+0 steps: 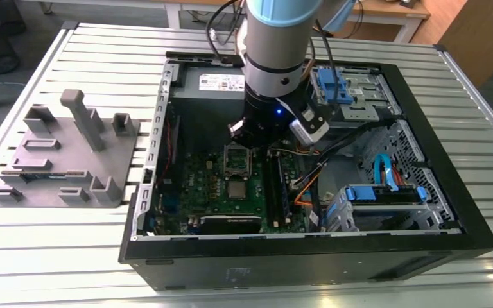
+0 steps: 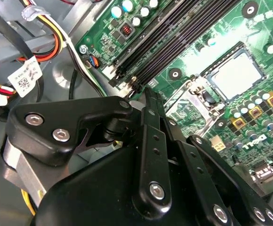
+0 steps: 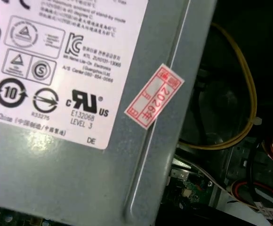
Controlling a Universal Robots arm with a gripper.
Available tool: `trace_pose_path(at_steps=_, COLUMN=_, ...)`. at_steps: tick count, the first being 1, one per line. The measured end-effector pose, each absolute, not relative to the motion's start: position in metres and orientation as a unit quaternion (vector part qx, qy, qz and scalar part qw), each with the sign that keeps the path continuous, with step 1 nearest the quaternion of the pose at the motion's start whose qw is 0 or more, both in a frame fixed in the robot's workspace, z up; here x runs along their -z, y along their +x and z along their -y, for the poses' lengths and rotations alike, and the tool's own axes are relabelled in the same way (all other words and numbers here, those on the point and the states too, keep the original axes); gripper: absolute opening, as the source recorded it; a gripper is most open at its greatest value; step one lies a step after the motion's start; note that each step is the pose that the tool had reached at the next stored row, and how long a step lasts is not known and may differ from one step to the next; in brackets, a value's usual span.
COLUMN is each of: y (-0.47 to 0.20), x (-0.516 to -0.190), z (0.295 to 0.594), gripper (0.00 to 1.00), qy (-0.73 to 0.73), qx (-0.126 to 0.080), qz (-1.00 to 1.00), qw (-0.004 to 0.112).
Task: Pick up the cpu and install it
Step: 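Close the cpu cover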
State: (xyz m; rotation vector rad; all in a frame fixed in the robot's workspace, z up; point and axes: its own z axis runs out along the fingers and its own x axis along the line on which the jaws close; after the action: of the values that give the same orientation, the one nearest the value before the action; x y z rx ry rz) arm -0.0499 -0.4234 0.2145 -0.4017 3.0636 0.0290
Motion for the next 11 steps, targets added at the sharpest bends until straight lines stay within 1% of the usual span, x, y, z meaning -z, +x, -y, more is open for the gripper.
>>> trace_pose_path(at_steps=11, y=-0.0498, x=-0.2123, z=0.4211, gripper=0.11, qy=-0.140, qx=-0.010, qz=-0.990, qw=0.026)
